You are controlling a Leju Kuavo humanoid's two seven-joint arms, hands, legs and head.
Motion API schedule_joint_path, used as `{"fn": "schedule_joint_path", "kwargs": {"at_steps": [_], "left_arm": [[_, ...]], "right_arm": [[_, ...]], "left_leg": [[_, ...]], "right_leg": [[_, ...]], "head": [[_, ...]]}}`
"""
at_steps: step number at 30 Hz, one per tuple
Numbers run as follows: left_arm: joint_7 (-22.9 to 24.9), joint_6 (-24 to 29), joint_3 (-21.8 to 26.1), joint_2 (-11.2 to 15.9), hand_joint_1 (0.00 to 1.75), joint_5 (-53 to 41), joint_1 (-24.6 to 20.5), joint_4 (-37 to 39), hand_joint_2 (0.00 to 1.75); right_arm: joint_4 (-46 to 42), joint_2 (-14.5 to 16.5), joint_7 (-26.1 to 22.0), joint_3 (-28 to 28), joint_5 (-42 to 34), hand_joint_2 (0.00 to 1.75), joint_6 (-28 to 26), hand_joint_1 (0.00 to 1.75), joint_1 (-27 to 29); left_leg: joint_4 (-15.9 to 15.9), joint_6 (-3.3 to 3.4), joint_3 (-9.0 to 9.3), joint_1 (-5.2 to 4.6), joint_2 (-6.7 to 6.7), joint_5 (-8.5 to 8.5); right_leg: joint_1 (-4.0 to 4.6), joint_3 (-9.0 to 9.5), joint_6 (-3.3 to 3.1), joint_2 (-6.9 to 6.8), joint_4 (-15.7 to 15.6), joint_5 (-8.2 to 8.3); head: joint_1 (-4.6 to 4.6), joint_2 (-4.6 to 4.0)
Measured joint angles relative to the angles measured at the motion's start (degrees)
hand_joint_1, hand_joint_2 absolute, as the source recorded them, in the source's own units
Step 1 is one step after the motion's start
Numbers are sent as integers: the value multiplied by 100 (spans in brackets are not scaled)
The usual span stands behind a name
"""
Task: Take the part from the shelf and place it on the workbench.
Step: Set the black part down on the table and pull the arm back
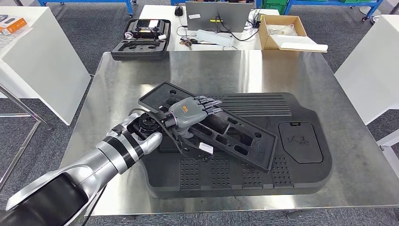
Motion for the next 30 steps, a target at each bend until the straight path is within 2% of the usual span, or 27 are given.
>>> {"fn": "schedule_joint_path", "kwargs": {"at_steps": [8, 12, 19, 30], "left_arm": [[0, -1, -1, 0, 0, 0, 0, 0, 175], [-14, -51, -4, 2, 0, 24, -3, 0, 0], [-145, -326, -7, 70, 0, 302, -15, -3, 0], [-73, -352, 20, 220, 0, 470, -14, -86, 0]], "right_arm": [[0, -2, 2, -1, 0, 0, 0, 0, 0], [0, -2, 2, -2, 0, 0, -1, 0, 0], [0, -4, 4, -27, -9, 0, -22, 0, 14], [0, -11, 21, -105, -9, 0, -35, 0, 28]], "left_leg": [[0, 0, 0, 0, 0, 0], [0, 0, 0, 0, 0, 0], [0, 0, 0, 0, 0, 0], [7, 10, -1, -14, -3, -9]], "right_leg": [[0, 0, 0, 0, 0, 0], [0, 0, 0, 0, 0, 0], [1, 1, 0, 0, 0, 0], [-9, 5, 2, -1, -1, -1]], "head": [[-1, 1], [0, 1], [0, 0], [-1, 1]]}}
